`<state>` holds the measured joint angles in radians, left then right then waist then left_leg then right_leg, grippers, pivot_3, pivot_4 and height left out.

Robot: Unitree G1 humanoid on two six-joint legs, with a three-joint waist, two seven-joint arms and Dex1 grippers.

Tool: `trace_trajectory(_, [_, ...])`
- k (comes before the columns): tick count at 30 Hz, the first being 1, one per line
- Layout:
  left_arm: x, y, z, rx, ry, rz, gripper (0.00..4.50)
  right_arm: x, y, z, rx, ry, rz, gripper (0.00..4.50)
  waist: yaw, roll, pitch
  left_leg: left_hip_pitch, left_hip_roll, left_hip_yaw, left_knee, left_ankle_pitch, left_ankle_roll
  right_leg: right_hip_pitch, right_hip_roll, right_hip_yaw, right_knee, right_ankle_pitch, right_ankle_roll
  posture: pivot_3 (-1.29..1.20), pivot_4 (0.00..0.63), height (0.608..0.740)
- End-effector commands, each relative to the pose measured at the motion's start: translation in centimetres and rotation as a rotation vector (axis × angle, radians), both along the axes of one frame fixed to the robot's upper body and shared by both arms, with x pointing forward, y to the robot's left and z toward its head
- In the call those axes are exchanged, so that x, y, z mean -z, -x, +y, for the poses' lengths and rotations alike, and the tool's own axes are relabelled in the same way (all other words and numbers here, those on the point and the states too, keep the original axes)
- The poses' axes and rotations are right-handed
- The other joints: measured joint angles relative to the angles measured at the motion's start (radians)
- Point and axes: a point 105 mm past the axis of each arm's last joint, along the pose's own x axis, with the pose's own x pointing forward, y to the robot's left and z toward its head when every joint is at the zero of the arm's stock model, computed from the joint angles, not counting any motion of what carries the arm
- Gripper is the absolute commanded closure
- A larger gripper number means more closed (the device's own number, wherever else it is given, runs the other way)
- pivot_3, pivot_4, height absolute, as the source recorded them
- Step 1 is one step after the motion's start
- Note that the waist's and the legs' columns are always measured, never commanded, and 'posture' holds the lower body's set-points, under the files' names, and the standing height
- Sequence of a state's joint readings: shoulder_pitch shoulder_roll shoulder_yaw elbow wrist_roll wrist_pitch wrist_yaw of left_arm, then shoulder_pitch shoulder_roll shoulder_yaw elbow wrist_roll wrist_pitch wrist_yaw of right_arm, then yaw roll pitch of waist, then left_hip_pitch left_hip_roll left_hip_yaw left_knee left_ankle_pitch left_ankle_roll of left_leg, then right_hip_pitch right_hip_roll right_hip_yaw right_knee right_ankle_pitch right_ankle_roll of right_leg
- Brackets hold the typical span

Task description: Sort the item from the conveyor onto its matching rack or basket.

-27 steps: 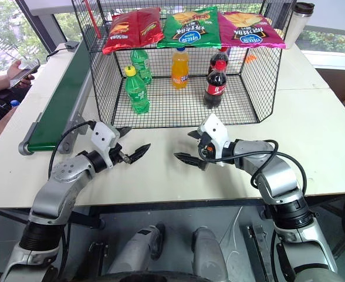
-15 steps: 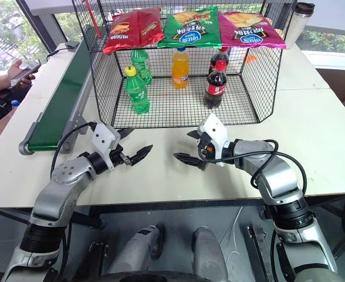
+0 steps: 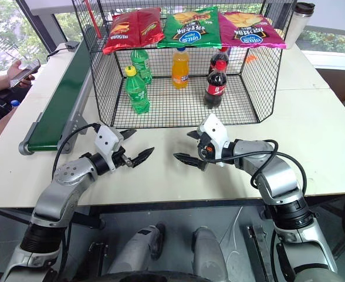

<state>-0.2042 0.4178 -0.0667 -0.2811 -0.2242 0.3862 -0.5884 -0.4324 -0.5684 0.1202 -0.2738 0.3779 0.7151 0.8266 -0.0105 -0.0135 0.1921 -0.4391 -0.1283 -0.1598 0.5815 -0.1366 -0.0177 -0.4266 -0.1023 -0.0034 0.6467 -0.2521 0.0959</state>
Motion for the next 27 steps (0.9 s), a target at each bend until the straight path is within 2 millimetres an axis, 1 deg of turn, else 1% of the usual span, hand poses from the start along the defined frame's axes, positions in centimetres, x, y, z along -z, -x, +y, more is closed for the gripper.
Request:
trace_trajectory(1, [-1.0,0.4,-0.4,0.022,-0.019,-0.053,0.0,-1.3,0.5,0.6,-0.036,-0.017,-0.06,0.05,0.0,0.0,0.0,0.0,0.0,0.0,0.0,0.0,0.0,0.0,0.0,0.0,0.0,0.0,0.0,0.0,0.15,0.739])
trace_trajectory(12, [-0.9,0.5,-0.4,0.026,-0.026,-0.048,0.0,-1.5,0.8,0.8,-0.06,-0.024,-0.061,0.05,0.0,0.0,0.0,0.0,0.0,0.0,0.0,0.0,0.0,0.0,0.0,0.0,0.0,0.0,0.0,0.0,0.15,0.739])
trace_trajectory(21, [-1.4,0.6,0.1,0.018,-0.028,-0.054,0.0,-1.7,1.1,1.0,-0.088,-0.027,-0.056,0.05,0.0,0.0,0.0,0.0,0.0,0.0,0.0,0.0,0.0,0.0,0.0,0.0,0.0,0.0,0.0,0.0,0.15,0.739])
trace_trajectory(24, [-1.9,0.6,0.5,0.0,-0.022,-0.061,0.0,-1.8,1.1,1.2,-0.097,-0.027,-0.061,0.05,0.0,0.0,0.0,0.0,0.0,0.0,0.0,0.0,0.0,0.0,0.0,0.0,0.0,0.0,0.0,0.0,0.15,0.739])
trace_trajectory(27, [-3.9,0.1,2.5,-0.105,0.131,-0.045,0.0,-2.4,1.2,1.8,-0.126,-0.041,-0.073,0.05,-0.001,0.0,0.0,0.0,0.0,0.0,0.0,0.0,0.0,0.0,0.0,0.0,0.0,0.0,0.0,0.0,0.15,0.739])
